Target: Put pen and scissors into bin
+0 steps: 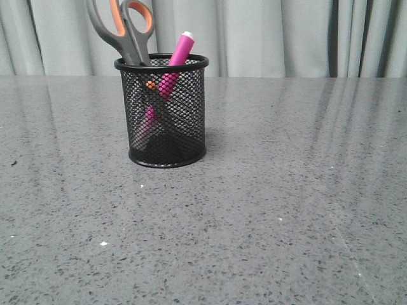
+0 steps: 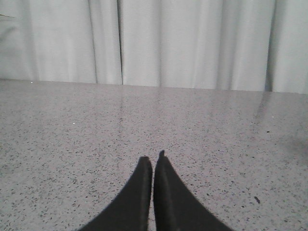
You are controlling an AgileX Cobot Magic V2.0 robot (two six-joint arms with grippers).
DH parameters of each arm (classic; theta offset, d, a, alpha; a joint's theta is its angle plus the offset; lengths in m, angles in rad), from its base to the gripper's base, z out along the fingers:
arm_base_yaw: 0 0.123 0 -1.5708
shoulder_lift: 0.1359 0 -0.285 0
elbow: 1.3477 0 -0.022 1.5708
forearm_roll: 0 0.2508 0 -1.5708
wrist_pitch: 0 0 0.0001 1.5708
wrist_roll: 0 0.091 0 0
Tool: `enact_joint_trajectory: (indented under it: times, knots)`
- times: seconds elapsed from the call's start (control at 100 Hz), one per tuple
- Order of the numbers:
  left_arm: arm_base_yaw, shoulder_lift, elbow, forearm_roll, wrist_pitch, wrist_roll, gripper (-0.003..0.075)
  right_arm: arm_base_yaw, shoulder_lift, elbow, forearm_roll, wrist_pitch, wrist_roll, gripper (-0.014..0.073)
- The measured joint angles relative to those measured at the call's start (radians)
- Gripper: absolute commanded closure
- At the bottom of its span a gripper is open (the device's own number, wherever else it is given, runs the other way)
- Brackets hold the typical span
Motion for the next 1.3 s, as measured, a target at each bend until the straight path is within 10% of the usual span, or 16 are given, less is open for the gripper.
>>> enact_joint_trajectory:
  times: [1.3]
  knots:
    - [0.0, 0.0, 0.0, 0.0, -0.002, 0.0, 0.0741, -0.185, -0.098, 0.068, 0.189, 0.417, -0.194, 0.0662]
